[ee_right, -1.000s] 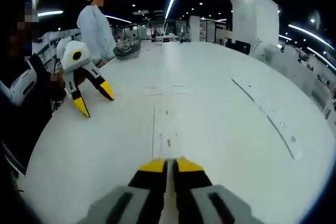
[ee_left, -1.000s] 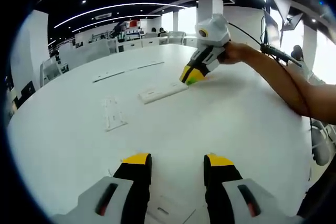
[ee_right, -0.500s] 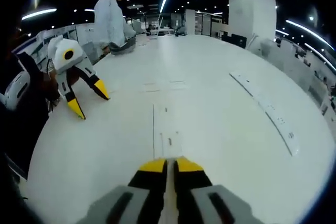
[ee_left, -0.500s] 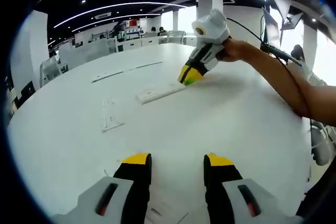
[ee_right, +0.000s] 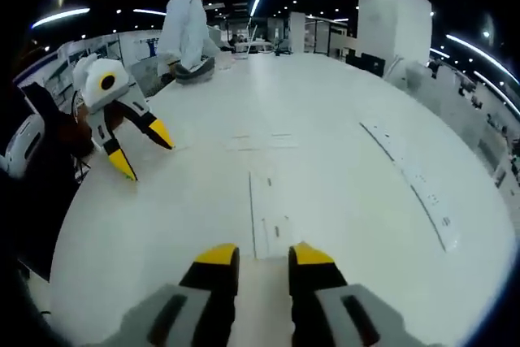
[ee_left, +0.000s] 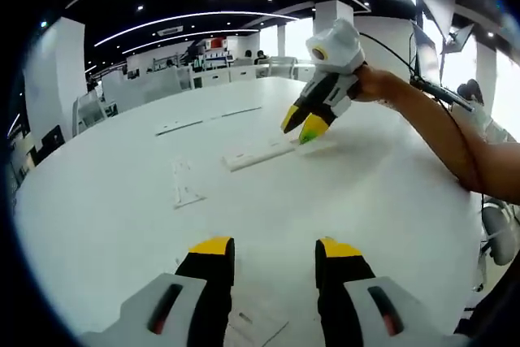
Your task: Locate the socket holder cover, grip the socket holder cover, clip it into the socket holder slot.
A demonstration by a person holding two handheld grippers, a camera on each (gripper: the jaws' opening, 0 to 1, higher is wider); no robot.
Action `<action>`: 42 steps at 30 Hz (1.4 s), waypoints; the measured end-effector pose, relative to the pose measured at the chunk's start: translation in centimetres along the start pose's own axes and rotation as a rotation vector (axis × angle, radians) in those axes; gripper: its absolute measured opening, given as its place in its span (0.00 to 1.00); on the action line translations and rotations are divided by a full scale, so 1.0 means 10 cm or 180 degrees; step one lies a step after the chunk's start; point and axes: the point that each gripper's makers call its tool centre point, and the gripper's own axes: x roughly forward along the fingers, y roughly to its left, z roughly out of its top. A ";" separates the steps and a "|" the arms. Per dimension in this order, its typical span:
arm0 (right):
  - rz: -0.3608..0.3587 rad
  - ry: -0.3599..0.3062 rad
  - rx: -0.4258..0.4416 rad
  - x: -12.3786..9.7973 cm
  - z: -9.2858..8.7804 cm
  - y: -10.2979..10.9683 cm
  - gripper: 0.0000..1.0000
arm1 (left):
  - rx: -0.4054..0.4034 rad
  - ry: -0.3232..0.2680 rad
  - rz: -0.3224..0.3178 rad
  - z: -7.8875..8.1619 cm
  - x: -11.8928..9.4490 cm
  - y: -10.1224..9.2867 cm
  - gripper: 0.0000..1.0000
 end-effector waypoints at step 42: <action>0.0349 0.0243 -0.0771 0.36 0.54 0.82 0.35 | -0.0486 0.0208 0.0778 -0.29 -0.23 0.38 0.40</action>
